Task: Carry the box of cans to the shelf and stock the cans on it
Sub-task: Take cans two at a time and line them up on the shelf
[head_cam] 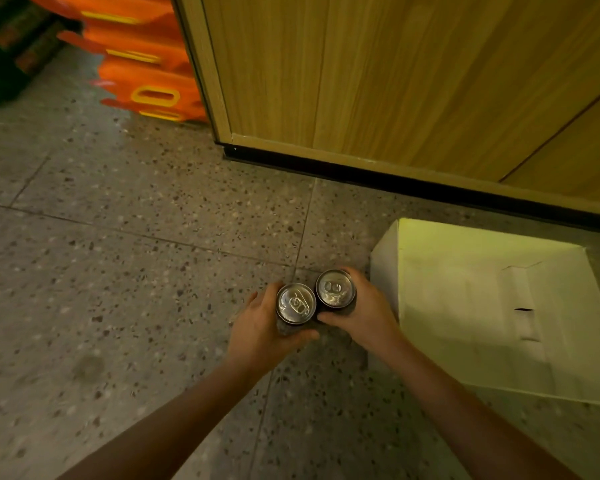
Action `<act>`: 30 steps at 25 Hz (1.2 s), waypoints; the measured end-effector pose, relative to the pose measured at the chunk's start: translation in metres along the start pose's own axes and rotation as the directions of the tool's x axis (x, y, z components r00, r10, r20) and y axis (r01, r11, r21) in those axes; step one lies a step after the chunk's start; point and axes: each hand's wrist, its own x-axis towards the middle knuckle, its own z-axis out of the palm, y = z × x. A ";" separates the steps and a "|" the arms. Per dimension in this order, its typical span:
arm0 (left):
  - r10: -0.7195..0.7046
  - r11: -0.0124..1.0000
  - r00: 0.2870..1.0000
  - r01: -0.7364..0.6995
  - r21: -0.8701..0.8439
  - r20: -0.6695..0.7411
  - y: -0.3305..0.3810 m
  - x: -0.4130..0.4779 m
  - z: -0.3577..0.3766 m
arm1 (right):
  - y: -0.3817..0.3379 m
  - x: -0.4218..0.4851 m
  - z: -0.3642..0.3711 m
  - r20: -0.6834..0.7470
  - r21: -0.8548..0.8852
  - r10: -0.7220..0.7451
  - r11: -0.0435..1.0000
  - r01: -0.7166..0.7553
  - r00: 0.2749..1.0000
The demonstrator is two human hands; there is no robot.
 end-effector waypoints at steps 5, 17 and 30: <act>-0.032 0.992 0.998 0.026 -0.123 -0.047 0.000 -0.002 0.001 | -0.006 -0.003 -0.001 -0.081 -0.020 -0.024 1.000 0.022 0.996; -0.050 0.991 0.995 0.038 -0.128 -0.089 0.202 -0.010 -0.242 | -0.234 -0.066 -0.176 -0.255 0.073 0.015 0.997 0.003 0.967; 0.251 0.949 0.962 -0.266 -0.169 -0.104 0.583 -0.018 -0.586 | -0.603 -0.174 -0.522 -0.409 0.180 -0.050 0.974 0.134 0.911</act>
